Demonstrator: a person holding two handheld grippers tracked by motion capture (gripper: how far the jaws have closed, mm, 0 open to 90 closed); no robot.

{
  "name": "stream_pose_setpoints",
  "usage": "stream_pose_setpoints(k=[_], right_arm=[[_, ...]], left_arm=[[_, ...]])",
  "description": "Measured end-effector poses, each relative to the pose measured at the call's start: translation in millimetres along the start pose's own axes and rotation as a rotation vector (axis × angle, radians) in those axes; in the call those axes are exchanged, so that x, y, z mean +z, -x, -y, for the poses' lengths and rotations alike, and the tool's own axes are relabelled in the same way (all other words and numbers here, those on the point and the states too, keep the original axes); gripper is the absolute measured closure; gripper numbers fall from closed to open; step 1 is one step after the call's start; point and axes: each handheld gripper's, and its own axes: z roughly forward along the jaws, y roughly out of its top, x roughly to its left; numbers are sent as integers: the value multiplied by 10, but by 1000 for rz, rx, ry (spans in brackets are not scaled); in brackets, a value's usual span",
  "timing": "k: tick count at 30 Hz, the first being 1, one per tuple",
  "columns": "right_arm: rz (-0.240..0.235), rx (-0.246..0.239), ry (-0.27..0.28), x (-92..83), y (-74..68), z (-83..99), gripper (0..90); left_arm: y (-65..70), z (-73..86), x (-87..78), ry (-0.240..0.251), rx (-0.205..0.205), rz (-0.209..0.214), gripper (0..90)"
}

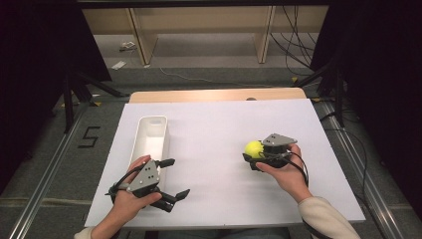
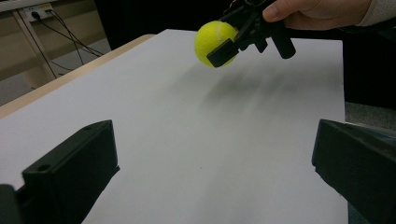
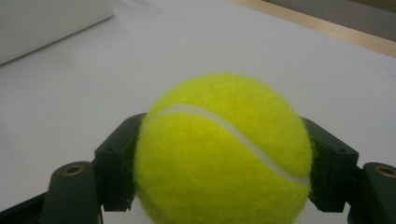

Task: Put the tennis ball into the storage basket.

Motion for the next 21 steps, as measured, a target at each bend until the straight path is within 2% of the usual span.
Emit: stream_pose_setpoints(k=[21], right_arm=[[-7, 33, 40, -10, 8, -64, 265]], left_arm=[[0, 0, 1, 0, -1, 2, 0]])
